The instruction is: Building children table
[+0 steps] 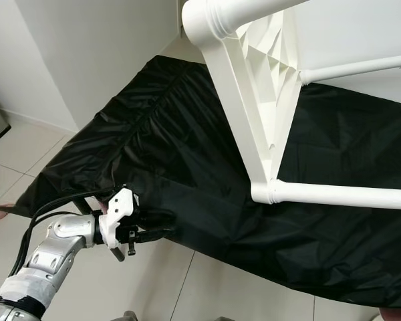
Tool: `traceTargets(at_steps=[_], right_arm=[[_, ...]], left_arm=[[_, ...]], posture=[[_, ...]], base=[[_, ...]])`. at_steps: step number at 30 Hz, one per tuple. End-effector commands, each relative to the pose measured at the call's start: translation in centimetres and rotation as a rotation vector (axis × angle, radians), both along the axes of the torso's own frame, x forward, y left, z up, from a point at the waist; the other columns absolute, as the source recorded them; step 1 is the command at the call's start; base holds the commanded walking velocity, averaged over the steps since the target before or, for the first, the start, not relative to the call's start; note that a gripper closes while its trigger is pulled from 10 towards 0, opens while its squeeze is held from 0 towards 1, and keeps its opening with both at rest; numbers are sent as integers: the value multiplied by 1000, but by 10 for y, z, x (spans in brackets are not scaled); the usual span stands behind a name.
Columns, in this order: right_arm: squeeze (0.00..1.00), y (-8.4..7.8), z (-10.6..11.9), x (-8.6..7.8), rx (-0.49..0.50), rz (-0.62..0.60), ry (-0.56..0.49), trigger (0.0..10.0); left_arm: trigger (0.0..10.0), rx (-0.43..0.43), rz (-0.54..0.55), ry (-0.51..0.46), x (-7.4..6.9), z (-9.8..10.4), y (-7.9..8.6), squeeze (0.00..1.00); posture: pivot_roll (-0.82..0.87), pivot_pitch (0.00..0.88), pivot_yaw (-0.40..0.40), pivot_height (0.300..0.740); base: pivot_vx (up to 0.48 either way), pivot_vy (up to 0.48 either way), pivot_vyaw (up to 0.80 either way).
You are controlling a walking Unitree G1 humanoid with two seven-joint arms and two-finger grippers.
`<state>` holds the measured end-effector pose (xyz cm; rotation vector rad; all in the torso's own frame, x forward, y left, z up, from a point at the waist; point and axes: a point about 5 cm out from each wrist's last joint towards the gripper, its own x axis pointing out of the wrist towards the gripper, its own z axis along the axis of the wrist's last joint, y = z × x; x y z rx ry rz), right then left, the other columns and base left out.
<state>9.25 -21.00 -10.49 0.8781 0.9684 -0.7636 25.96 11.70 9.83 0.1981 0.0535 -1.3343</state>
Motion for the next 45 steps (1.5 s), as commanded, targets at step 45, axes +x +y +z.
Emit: traceTargets(at_steps=[45], right_arm=[[0,12,-4,10,-392,756,66,10000]], left_arm=[[10000,575,836,519,-39,-155,78,0]], posture=[[25,26,68,740]], base=[[0,0,0]])
